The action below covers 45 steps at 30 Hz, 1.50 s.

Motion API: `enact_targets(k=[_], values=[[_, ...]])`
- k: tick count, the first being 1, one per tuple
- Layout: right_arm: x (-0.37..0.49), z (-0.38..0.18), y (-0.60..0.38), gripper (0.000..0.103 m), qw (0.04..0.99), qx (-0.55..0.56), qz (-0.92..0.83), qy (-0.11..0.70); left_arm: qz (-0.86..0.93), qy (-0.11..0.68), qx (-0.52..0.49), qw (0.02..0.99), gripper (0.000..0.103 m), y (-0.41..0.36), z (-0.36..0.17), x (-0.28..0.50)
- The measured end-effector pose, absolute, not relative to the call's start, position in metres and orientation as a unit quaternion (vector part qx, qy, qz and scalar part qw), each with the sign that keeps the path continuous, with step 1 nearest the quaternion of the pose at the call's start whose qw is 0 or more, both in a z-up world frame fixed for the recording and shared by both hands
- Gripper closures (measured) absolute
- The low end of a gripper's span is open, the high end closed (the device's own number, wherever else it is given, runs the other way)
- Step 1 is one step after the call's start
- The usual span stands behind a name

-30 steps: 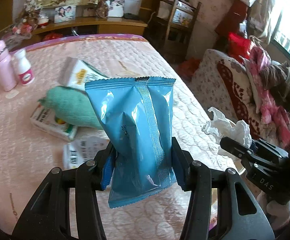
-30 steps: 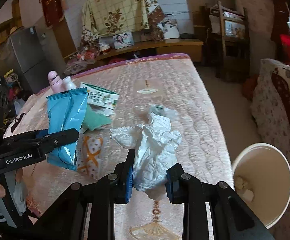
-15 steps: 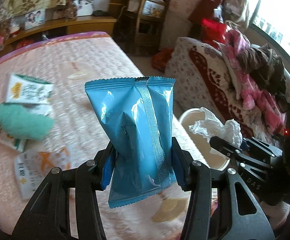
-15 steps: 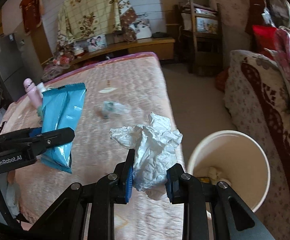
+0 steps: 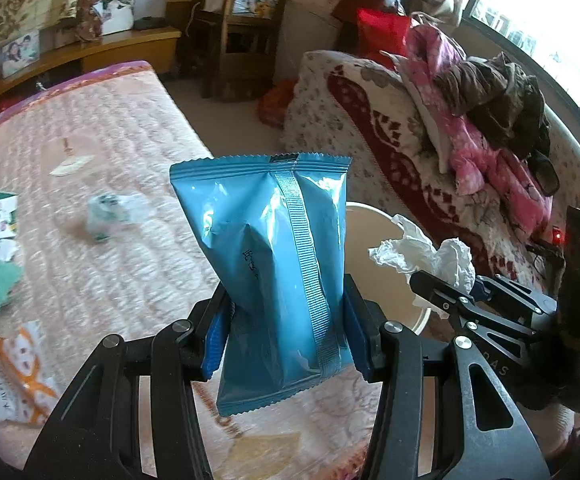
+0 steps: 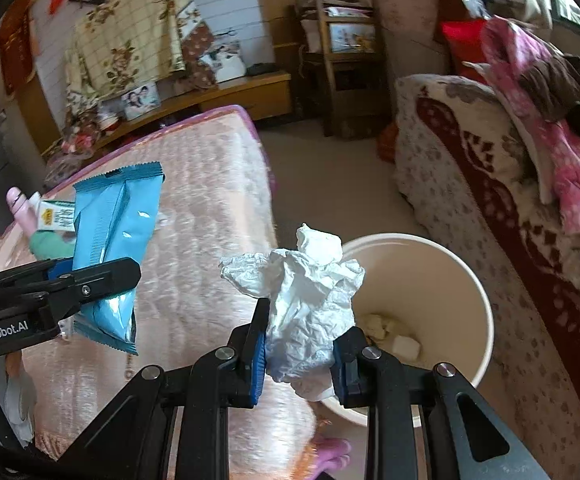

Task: Collect trash
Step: 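Carry the crumpled tissue and blue pack over the white bucket, then open both tools to drop the items into the bucket, return to mattress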

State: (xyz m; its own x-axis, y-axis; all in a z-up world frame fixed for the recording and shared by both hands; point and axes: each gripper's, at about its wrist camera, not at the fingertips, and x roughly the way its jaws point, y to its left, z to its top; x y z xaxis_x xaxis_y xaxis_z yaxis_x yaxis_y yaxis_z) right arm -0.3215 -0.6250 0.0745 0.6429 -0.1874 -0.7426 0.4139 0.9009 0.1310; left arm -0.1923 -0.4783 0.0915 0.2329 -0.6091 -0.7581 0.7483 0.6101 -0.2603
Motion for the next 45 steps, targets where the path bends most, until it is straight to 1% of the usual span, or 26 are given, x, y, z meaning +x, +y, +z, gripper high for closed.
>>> enact_targets(k=[22, 27, 31, 33, 34, 35, 37, 45], values=[[-0.357, 0.040, -0.692, 0.078, 0.860, 0.185, -0.251, 0.404, -0.475, 0.470, 0.089, 0.739, 0.054, -0.548, 0.062, -0.201], [-0.363, 0.032, -0.705, 0.078, 0.852, 0.197, -0.265, 0.406, -0.478, 0.471, 0.090, 0.737, 0.052, -0.555, 0.058, -0.202], [-0.362, 0.030, -0.707, 0.078, 0.849, 0.196, -0.270, 0.409, -0.478, 0.475, 0.086, 0.734, 0.049, -0.557, 0.054, -0.200], [-0.360, 0.027, -0.709, 0.071, 0.847, 0.198, -0.273, 0.411, -0.478, 0.476, 0.082, 0.734, 0.047, -0.557, 0.054, -0.198], [-0.360, 0.027, -0.711, 0.059, 0.846, 0.200, -0.277, 0.408, -0.479, 0.477, 0.081, 0.732, 0.044, -0.557, 0.054, -0.198], [-0.361, 0.027, -0.712, 0.049, 0.847, 0.205, -0.280, 0.403, -0.479, 0.477, 0.082, 0.732, 0.041, -0.557, 0.054, -0.197], [-0.362, 0.028, -0.713, 0.043, 0.849, 0.217, -0.277, 0.395, -0.478, 0.476, 0.082, 0.733, 0.040, -0.556, 0.055, -0.196], [-0.361, 0.030, -0.708, 0.043, 0.848, 0.216, -0.276, 0.398, -0.473, 0.475, 0.081, 0.737, 0.040, -0.546, 0.058, -0.194]])
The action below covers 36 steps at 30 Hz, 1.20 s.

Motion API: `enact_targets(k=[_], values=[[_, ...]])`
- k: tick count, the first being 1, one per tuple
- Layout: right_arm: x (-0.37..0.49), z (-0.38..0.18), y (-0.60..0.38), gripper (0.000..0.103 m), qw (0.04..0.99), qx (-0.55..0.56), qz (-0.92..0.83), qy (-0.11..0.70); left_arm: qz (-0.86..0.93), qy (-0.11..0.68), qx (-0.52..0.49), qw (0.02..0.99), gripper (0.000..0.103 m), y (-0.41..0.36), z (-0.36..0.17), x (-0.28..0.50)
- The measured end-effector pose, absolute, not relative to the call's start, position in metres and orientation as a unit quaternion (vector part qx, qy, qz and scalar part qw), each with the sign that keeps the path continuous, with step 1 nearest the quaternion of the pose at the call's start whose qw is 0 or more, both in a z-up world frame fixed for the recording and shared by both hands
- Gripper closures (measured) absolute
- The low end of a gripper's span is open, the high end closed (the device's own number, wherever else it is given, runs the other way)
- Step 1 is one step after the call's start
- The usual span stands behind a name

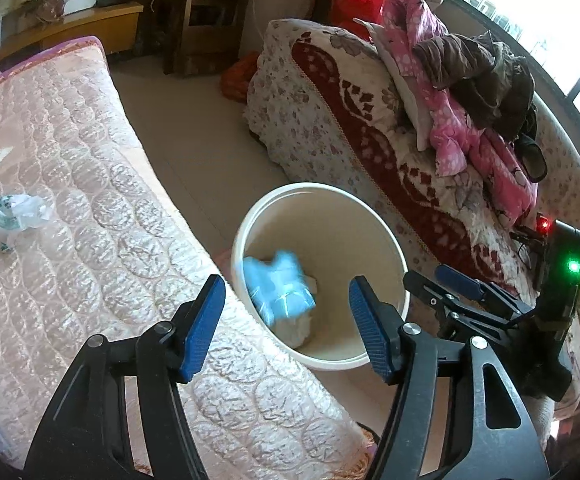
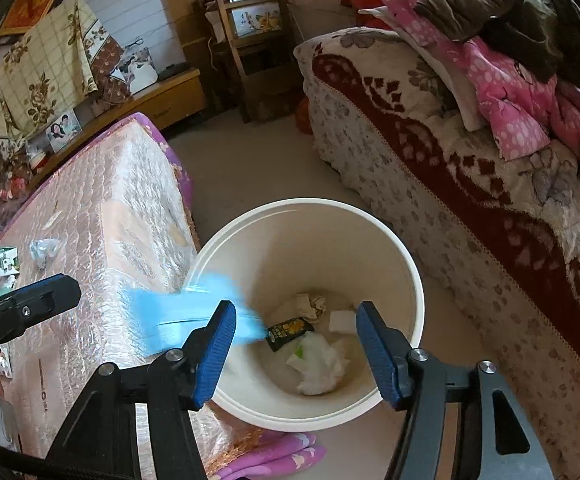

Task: Collect trash
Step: 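Open both tools to drop the items into the bucket, return to mattress, then move both open tools over the mattress toward the remaining trash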

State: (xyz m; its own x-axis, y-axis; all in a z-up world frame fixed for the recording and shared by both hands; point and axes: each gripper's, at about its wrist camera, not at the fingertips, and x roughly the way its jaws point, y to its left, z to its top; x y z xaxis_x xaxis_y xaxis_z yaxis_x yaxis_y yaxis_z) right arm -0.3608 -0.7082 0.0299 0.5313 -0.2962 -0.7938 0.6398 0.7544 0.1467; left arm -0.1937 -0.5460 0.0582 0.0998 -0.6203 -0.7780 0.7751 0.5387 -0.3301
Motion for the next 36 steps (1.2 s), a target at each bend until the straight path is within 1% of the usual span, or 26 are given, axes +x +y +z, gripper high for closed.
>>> enact_targets(k=[12, 27, 30, 34, 36], values=[[-0.347, 0.034, -0.683, 0.042, 0.857, 0.195, -0.255, 0.404, -0.444, 0.456, 0.094, 0.765, 0.040, -0.519, 0.067, -0.188], [-0.319, 0.043, -0.643, 0.041, 0.868, 0.178, -0.223, 0.408, -0.380, 0.436, 0.084, 0.811, 0.040, -0.458, 0.078, -0.168], [-0.310, 0.047, -0.631, 0.040, 0.873, 0.172, -0.211, 0.405, -0.370, 0.431, 0.081, 0.819, 0.040, -0.443, 0.081, -0.166], [-0.298, 0.053, -0.612, 0.034, 0.878, 0.162, -0.195, 0.405, -0.354, 0.419, 0.076, 0.833, 0.040, -0.419, 0.088, -0.163], [-0.290, 0.055, -0.601, 0.034, 0.882, 0.155, -0.183, 0.406, -0.347, 0.417, 0.072, 0.837, 0.040, -0.410, 0.090, -0.161]])
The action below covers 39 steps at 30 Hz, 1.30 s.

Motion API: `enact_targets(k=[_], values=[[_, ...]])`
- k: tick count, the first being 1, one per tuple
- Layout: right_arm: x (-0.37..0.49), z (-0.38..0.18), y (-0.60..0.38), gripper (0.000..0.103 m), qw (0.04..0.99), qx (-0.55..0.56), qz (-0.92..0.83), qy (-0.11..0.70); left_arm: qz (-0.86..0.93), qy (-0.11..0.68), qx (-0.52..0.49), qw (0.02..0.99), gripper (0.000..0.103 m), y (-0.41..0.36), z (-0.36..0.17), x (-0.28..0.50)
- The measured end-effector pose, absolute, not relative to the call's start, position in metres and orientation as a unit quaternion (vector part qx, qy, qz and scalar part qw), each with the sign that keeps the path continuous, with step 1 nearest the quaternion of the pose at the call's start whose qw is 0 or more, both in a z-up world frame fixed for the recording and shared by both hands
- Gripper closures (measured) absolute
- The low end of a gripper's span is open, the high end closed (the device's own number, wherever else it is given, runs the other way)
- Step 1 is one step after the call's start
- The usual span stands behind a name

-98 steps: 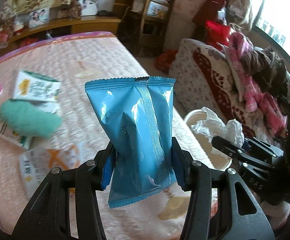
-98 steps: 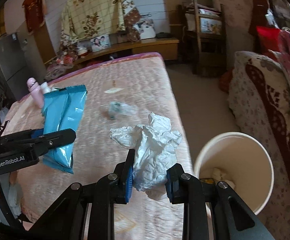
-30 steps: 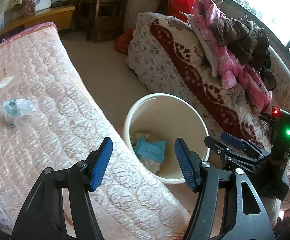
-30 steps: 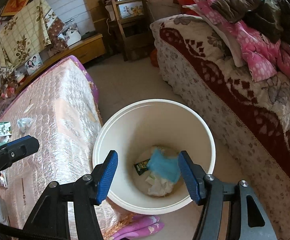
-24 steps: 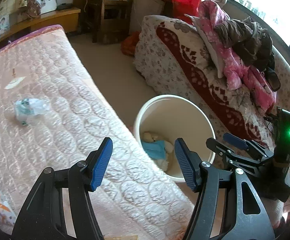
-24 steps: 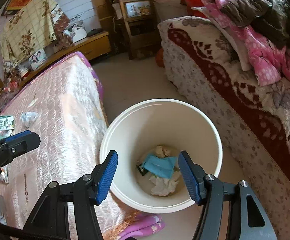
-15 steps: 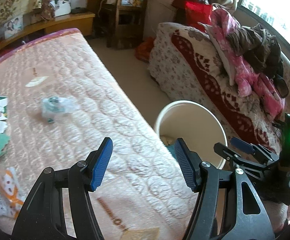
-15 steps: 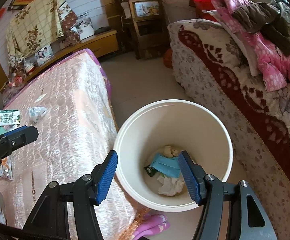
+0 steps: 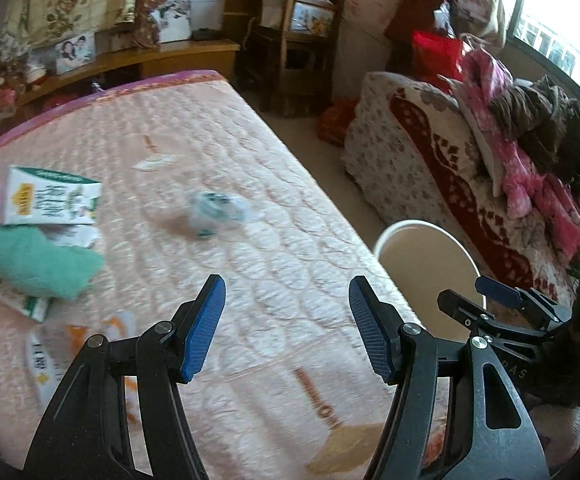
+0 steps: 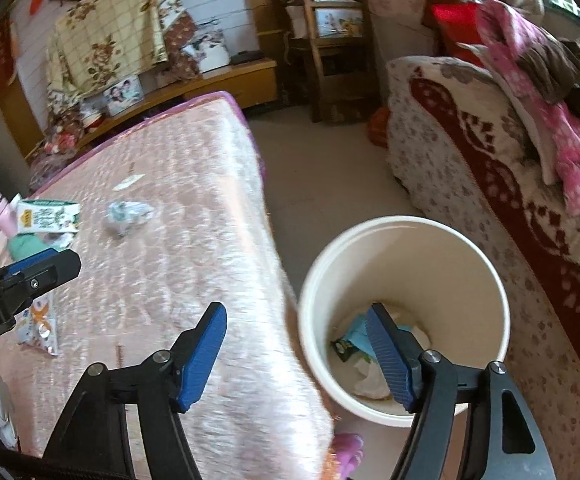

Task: Collect trash
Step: 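Move both open tools over the mattress toward the remaining trash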

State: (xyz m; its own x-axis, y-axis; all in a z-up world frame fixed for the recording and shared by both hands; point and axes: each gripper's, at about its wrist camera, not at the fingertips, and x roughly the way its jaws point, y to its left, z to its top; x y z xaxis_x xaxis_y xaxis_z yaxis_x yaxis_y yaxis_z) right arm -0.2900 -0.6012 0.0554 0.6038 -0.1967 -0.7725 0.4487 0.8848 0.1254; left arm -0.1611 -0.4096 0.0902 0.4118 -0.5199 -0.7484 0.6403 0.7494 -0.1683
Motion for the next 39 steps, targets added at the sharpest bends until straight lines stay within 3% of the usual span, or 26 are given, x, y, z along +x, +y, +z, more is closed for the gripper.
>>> enact_targets(k=[25, 39], values=[[-0.208, 0.056, -0.474, 0.032, 0.896, 0.096, -0.055, 0.431, -0.251, 0.448, 0.032, 0.858, 0.040, -0.217, 0.079, -0.123], [-0.154, 0.048, -0.484, 0.031, 0.890, 0.115, -0.050, 0.439, -0.275, 0.492, -0.016, 0.826, 0.040, -0.211, 0.048, -0.097]])
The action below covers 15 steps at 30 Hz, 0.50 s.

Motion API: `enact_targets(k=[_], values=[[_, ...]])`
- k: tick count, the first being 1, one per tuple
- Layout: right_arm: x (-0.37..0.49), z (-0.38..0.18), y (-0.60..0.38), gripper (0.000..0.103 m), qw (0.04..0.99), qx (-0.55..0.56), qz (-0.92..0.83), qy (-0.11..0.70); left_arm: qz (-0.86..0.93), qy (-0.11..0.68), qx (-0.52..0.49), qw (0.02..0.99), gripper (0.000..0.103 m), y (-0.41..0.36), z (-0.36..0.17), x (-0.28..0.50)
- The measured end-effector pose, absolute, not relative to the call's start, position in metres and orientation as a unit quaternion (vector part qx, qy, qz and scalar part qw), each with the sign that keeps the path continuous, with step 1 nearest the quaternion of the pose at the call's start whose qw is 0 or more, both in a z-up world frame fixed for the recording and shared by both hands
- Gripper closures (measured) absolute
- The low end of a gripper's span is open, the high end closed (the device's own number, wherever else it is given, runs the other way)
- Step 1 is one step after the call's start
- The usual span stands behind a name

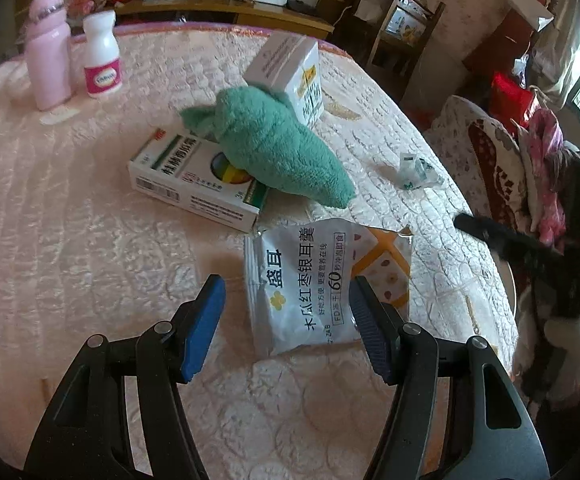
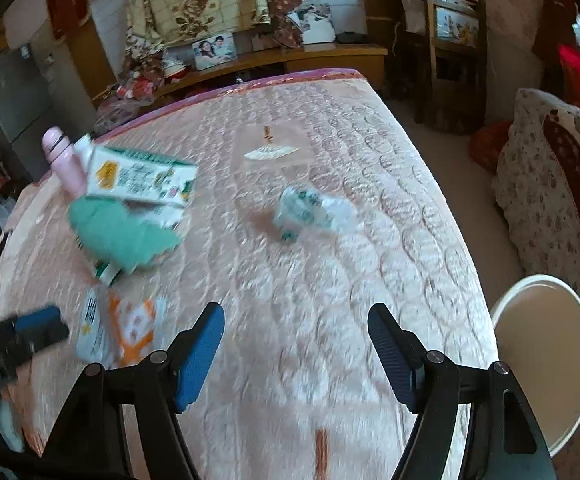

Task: Collect trash
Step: 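Move both open tools over the mattress toward the remaining trash, then grasp the white-orange snack bag with left tool while right tool grasps clear plastic bag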

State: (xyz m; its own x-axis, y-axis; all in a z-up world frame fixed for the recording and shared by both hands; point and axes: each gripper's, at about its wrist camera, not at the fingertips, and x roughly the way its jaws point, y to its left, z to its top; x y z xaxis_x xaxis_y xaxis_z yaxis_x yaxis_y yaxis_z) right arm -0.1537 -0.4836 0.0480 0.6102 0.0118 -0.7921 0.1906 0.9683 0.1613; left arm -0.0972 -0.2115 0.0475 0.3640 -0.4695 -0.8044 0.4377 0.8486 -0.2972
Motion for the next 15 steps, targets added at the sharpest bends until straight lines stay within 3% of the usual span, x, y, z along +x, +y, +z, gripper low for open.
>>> enact_targets(k=[15], values=[[-0.053, 0.014, -0.507, 0.030, 0.880, 0.077, -0.069, 0.463, -0.294, 0.510, -0.007, 0.808, 0.040, -0.236, 0.028, -0.079]])
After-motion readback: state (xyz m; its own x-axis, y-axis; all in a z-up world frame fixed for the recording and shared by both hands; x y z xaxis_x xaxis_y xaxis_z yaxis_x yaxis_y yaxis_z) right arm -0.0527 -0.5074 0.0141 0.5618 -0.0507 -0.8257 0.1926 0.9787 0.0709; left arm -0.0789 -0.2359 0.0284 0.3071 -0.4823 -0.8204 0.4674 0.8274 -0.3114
